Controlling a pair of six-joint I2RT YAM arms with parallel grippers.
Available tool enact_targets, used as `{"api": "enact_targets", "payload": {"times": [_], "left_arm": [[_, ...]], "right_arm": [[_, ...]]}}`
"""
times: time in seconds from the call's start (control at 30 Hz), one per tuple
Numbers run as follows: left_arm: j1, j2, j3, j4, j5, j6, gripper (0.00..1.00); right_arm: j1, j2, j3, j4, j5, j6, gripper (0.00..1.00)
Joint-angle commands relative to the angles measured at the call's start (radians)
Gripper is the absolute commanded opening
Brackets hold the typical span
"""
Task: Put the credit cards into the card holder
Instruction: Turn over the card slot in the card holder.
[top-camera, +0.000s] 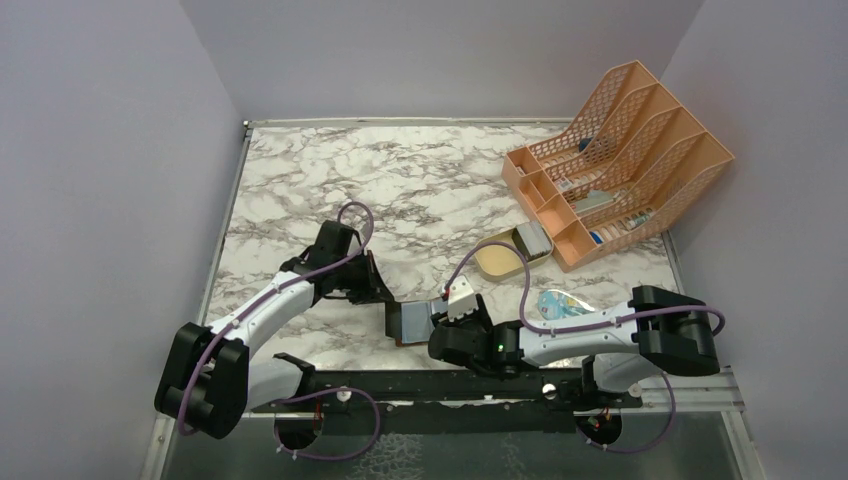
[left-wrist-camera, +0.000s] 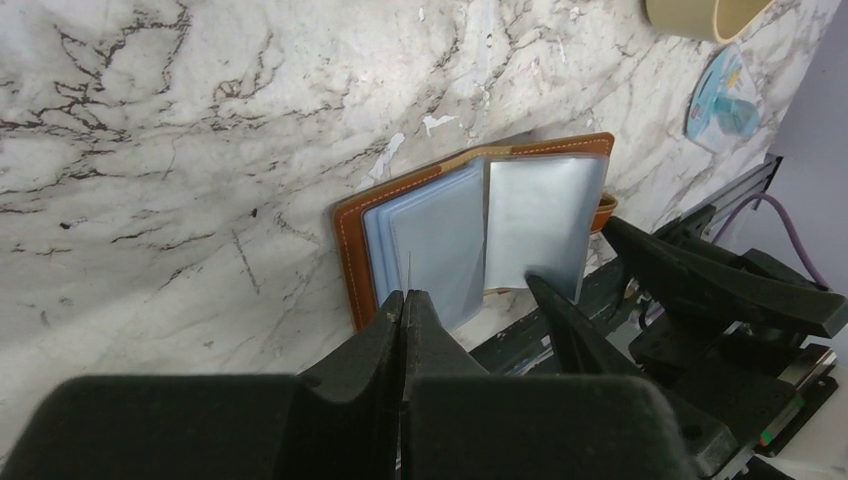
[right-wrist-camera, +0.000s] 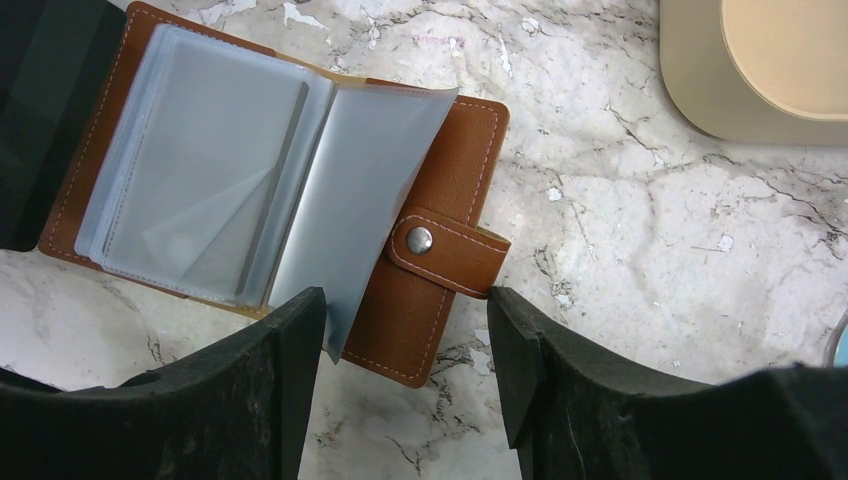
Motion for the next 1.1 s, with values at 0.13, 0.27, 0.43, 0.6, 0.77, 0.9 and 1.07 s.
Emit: {"api": "enact_targets", "payload": {"times": [0.13, 0.27, 0.43, 0.6, 0.77, 0.9, 1.07], "left_arm": [[0.005, 0.003, -0.003, -0.043, 0.051, 0.028, 0.00], [0.005, 0.029, -0.019, -0.032, 0.090, 0.020, 0.00], [0.005, 0.046, -0.023, -0.023, 0.092, 0.018, 0.00], [0.006, 0.063, -0.036, 0.000, 0.093, 0.006, 0.00], [0.006, 0.080, -0.054, 0.040, 0.098, -0.013, 0.00], [0.004, 0.088, -0.062, 0.071, 0.100, -0.022, 0.00], [0.004, 0.110, -0.075, 0.112, 0.119, -0.034, 0.00]], "right_arm": [[-0.006, -0.021, -0.009, 0.020, 0.001, 0.028, 0.61], [-0.006, -0.018, -0.004, 0.017, 0.002, 0.028, 0.61], [-0.006, -0.019, -0.001, 0.018, 0.006, 0.026, 0.61], [-0.006, -0.027, -0.003, 0.012, 0.006, 0.028, 0.61], [-0.006, -0.034, -0.007, 0.010, 0.007, 0.031, 0.61], [-0.005, -0.029, -0.004, 0.010, 0.006, 0.031, 0.61], [-0.005, -0.017, 0.000, 0.007, 0.004, 0.032, 0.61]]}}
